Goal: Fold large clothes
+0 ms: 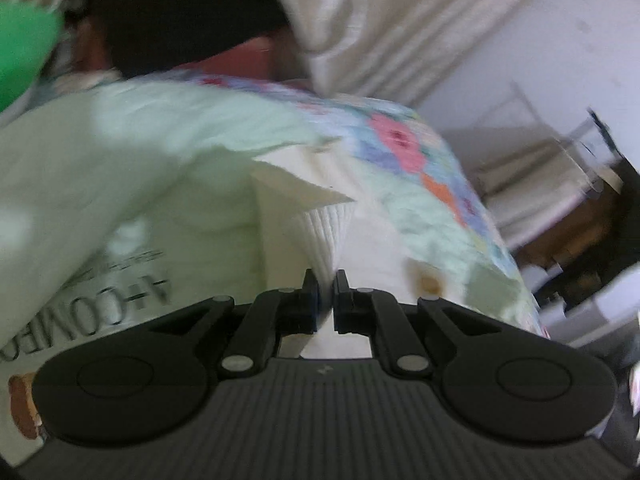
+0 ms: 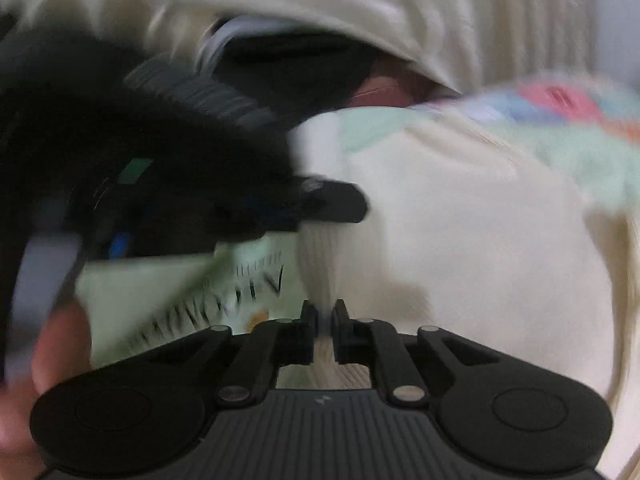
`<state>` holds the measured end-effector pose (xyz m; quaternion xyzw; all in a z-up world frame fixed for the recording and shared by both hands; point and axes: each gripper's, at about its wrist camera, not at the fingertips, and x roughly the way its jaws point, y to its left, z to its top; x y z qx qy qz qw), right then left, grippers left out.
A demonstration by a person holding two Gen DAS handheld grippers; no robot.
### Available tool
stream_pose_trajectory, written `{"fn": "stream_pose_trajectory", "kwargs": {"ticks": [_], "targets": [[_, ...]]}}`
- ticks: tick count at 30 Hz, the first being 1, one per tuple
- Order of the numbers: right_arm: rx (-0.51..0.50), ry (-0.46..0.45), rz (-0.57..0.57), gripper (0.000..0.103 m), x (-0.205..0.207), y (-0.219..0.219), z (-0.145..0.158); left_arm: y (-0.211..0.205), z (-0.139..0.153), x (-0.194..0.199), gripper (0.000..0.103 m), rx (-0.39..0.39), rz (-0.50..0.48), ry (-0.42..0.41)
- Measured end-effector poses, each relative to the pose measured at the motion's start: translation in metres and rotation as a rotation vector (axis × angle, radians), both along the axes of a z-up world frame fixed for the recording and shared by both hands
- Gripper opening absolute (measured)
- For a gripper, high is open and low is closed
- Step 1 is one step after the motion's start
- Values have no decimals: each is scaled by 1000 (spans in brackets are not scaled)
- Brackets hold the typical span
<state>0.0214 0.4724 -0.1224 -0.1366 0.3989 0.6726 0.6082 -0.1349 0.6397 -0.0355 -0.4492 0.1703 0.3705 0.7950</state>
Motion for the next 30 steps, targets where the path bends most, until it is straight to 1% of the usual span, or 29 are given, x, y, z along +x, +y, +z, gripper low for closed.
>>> {"fn": "stream_pose_trajectory", "kwargs": {"ticks": [1, 2, 3, 4, 5, 6, 7, 8, 9, 10, 11, 12, 13, 15, 16, 17, 19, 20, 21, 22, 23, 24, 25, 27, 28, 30], "targets": [[10, 33, -38, 7, 10, -10, 7, -6, 9, 9, 6, 27, -56, -15], [35, 82, -115, 7, 28, -34, 23, -17, 21, 24, 6, 57, -144, -43], [50, 97, -154, 7, 36, -49, 33, -24, 27, 34, 6, 69, -189, -56], [56, 105, -182, 7, 41, -60, 39, -40, 37, 57, 6, 90, -277, -63], [70, 126, -258, 7, 57, -89, 50, -56, 47, 82, 6, 110, -367, -68], [81, 146, -324, 7, 71, -114, 60, -81, 53, 116, 6, 126, -477, -42], [79, 185, -388, 7, 83, -137, 62, -98, 51, 140, 6, 128, -549, -18], [69, 260, -494, 7, 104, -175, 60, -110, 47, 153, 6, 123, -591, 0], [60, 283, -534, 7, 111, -190, 56, -134, 37, 182, 6, 111, -677, 55], [47, 302, -577, 7, 118, -205, 50, -148, 27, 196, 6, 109, -712, 107], [18, 331, -643, 7, 129, -229, 35, -162, 18, 209, 7, 107, -747, 160], [-14, 360, -693, 7, 138, -248, 17, -175, 8, 222, 10, 105, -779, 212], [-16, 378, -705, 7, 140, -253, 9, -177, -3, 224, 10, 96, -778, 256], [-3, 499, -721, 8, 155, -270, -33, -181, -25, 229, 13, 77, -777, 345], [1, 517, -723, 10, 158, -270, -40, -182, -36, 231, 14, 68, -775, 386], [7, 533, -720, 12, 162, -269, -51, -176, -37, 227, 15, 54, -766, 376], [-2, 494, -677, 24, 166, -260, -59, -144, -30, 204, 16, 14, -716, 264], [7, 463, -659, 26, 168, -258, -55, -136, -27, 195, 21, 12, -701, 232], [20, 434, -644, 33, 171, -258, -51, -120, -19, 175, 34, 20, -662, 172], [41, 407, -635, 42, 174, -260, -45, -109, -16, 162, 41, 36, -626, 157], [59, 382, -627, 47, 177, -262, -39, -101, -15, 151, 46, 50, -589, 176], [70, 361, -629, 53, 181, -266, -36, -92, -16, 140, 46, 62, -551, 195], [76, 341, -640, 54, 185, -269, -34, -83, -19, 130, 46, 52, -514, 214], [84, 322, -673, 56, 193, -279, -33, -71, -31, 115, 46, -2, -467, 195], [91, 333, -683, 56, 193, -282, -34, -67, -34, 113, 46, -19, -455, 196], [121, 405, -706, 56, 199, -288, -42, -60, -39, 108, 46, -52, -432, 199]]}}
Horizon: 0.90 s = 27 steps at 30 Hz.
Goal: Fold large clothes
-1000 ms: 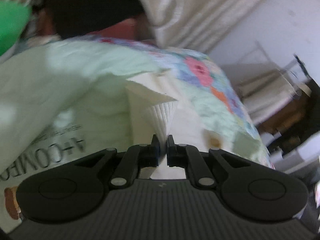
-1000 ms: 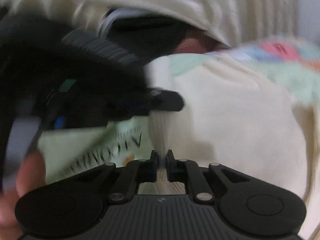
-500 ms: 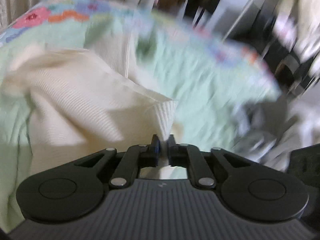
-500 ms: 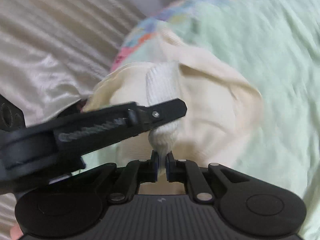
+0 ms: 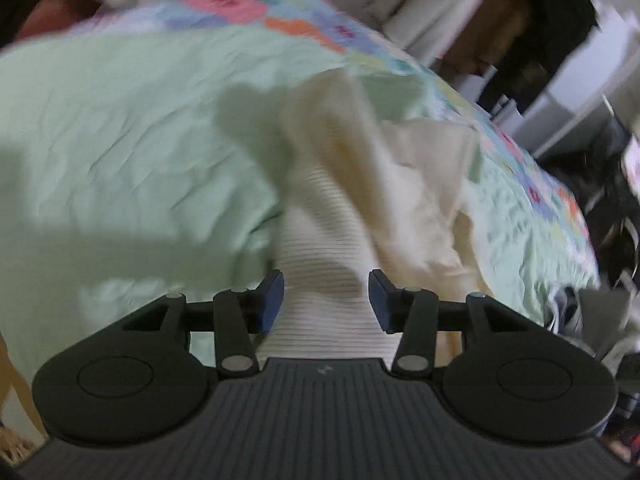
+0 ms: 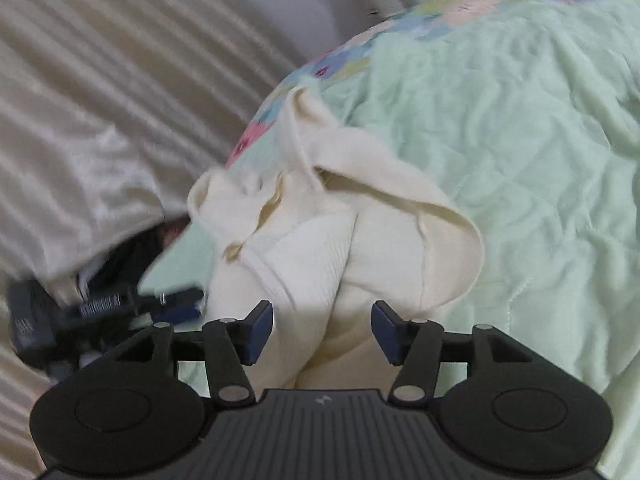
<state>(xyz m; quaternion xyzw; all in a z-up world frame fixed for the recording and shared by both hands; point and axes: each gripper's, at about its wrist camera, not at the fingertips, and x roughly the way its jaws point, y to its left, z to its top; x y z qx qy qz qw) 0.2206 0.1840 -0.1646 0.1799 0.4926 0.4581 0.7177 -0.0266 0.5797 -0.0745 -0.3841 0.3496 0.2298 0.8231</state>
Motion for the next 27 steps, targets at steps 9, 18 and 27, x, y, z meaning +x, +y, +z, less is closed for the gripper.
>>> {"fn": "stream_pose_trajectory", "kwargs": {"ticks": [9, 18, 27], "targets": [[-191, -284, 26, 46, -29, 65, -3, -4, -7, 10, 49, 1, -25, 45], [-188, -313, -40, 12, -52, -2, 52, -9, 6, 4, 51, 52, -40, 3], [-392, -383, -110, 60, -46, 0, 39, -10, 1, 10, 57, 53, -41, 42]]}}
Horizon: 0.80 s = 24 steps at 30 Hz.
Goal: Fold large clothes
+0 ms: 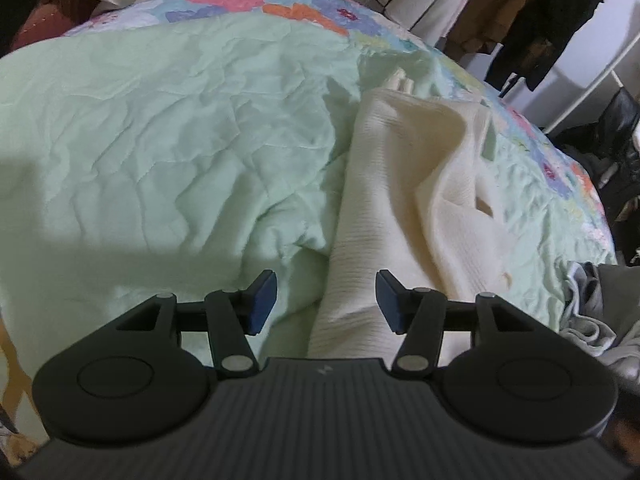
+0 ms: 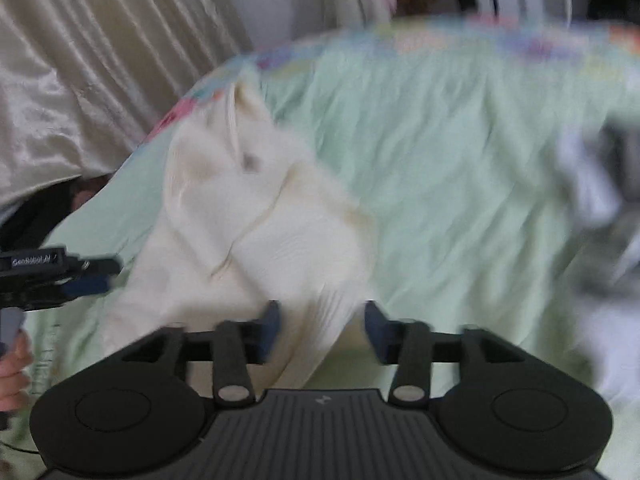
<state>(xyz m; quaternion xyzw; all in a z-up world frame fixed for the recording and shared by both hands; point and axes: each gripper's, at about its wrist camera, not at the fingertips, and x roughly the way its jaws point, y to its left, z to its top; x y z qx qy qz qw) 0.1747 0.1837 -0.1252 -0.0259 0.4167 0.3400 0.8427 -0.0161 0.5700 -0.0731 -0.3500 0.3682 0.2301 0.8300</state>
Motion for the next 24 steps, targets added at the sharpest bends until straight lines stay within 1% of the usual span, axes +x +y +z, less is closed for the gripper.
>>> {"fn": "stream_pose_trajectory", "kwargs": {"ticks": [2, 3, 6, 7, 8, 9, 11, 13, 14, 15, 16, 18, 20, 22, 23, 24], "targets": [[-9, -122, 1, 60, -9, 5, 13, 2, -2, 0, 61, -15, 4, -8], [14, -169, 35, 60, -15, 13, 19, 3, -4, 0, 61, -20, 16, 4], [71, -152, 197, 60, -24, 47, 17, 6, -11, -1, 61, -36, 36, 28], [63, -145, 228, 59, -26, 60, 12, 7, -12, -1, 61, -42, 36, 25], [44, -152, 260, 59, -30, 76, 7, 7, -12, -1, 61, -44, 37, 23], [-5, -201, 293, 59, -36, 95, -2, 8, -12, -2, 61, -45, 40, 19], [-115, -336, 354, 59, -49, 123, -14, 8, -13, -2, 61, -48, 44, 14], [-201, -445, 398, 58, -56, 141, -26, 10, -16, -1, 61, -57, 47, 15], [-249, -502, 422, 55, -61, 151, -33, 10, -17, 0, 62, -59, 47, 18], [-276, -527, 443, 34, -63, 157, -38, 10, -18, 1, 61, -59, 45, 21], [-287, -526, 453, 9, -61, 161, -42, 10, -19, 2, 61, -59, 43, 24], [-214, -391, 417, 9, -38, 156, -38, 10, -20, 1, 61, -62, 42, 21], [-67, -268, 349, 9, -13, 137, -23, 11, -19, 0, 61, -67, 46, 15], [87, -200, 245, 9, 19, 109, -3, 14, -20, -1, 61, -79, 58, 8], [174, -169, 175, 10, 40, 90, 5, 14, -20, -1, 62, -83, 63, 8], [247, -141, 116, 15, 58, 74, 12, 14, -20, 0, 62, -83, 64, 10]]}}
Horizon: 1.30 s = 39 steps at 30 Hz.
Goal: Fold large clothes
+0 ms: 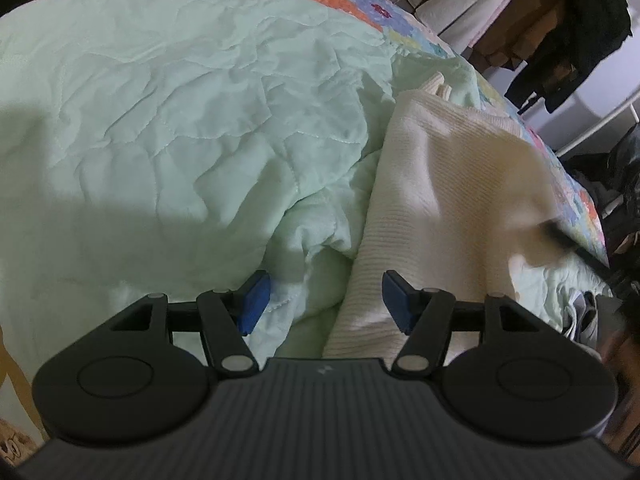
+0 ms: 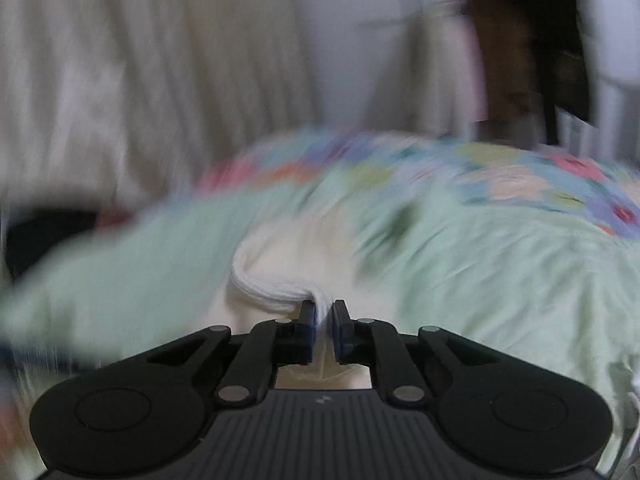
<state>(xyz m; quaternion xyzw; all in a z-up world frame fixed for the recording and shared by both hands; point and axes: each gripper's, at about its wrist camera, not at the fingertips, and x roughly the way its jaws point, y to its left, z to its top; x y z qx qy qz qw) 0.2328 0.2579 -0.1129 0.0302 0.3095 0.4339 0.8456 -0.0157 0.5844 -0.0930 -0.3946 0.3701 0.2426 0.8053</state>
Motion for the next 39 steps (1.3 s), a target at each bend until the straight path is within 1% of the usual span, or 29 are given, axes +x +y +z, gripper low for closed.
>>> {"fn": "stream_pose_trajectory", "kwargs": {"ticks": [1, 2, 4, 5, 7, 9, 10, 12, 13, 14, 16, 18, 19, 20, 21, 23, 24, 27, 29, 30, 31, 32, 33, 34, 35, 36, 37, 38, 39], "targets": [[30, 30, -29, 23, 11, -10, 1, 0, 0, 1, 62, 3, -2, 4], [38, 73, -75, 27, 27, -22, 0, -1, 0, 2, 62, 6, -6, 8], [-13, 107, -159, 50, 42, -36, -3, -4, 2, 5, 62, 26, -29, 20], [-39, 124, -196, 53, 46, -45, -4, -5, 3, 5, 63, 31, -38, 18], [-100, 180, -211, 68, 32, -62, -8, -5, 7, 4, 66, 27, -64, 10], [-158, 250, -211, 70, 17, -75, -13, -7, 10, 3, 74, 6, -120, -7], [-157, 312, -193, 71, 11, -81, -18, -10, 10, 3, 75, 3, -155, -9], [-79, 579, -110, 74, -14, -102, -52, -17, 11, 3, 78, -4, -225, -11], [-2, 731, -68, 74, -26, -113, -75, -21, 10, 3, 79, 1, -246, -4], [48, 833, -49, 74, -32, -116, -93, -24, 9, 3, 79, 5, -268, 4], [103, 956, -22, 74, -39, -111, -120, -33, 2, 7, 79, 3, -299, 25], [131, 961, -38, 74, -42, -102, -130, -36, -6, 12, 79, -21, -279, 6], [145, 964, -46, 75, -43, -98, -136, -37, -10, 15, 77, -24, -266, 6], [159, 966, -55, 76, -44, -93, -141, -39, -15, 18, 66, -27, -252, 6], [173, 969, -63, 78, -45, -89, -146, -40, -20, 21, 48, -29, -240, 7], [244, 992, -63, 81, -51, -85, -152, -44, -23, 23, 38, -15, -235, 12], [281, 1007, -52, 82, -53, -83, -153, -50, -21, 20, 32, 7, -243, -13], [297, 1022, 31, 80, -45, -67, -162, -65, -15, 3, 31, 52, -255, -68], [295, 1005, 80, 78, -50, -57, -165, -67, -19, -7, 31, 33, -243, -96], [274, 987, 78, 69, -48, -53, -166, -66, -23, -11, 31, 15, -234, -110], [265, 974, 70, 49, -45, -51, -166, -65, -27, -13, 31, 1, -232, -119], [256, 961, 63, 34, -43, -49, -165, -64, -28, -13, 29, -8, -224, -124], [252, 951, 57, 15, -43, -50, -164, -62, -27, -14, 24, -23, -202, -141], [264, 940, 64, 15, -47, -57, -158, -62, -21, -16, 23, -17, -186, -156], [296, 898, 86, 14, -48, -61, -143, -65, -14, -19, 19, -13, -181, -174], [326, 830, 115, 12, -52, -65, -124, -69, 2, -28, 18, -7, -172, -241], [356, 701, 161, 11, -59, -71, -94, -72, 15, -38, 18, -30, -167, -308], [395, 624, 195, 11, -66, -78, -73, -75, 23, -46, 18, -69, -168, -363], [435, 586, 224, 11, -69, -85, -59, -78, 31, -54, 18, -109, -169, -415]]}}
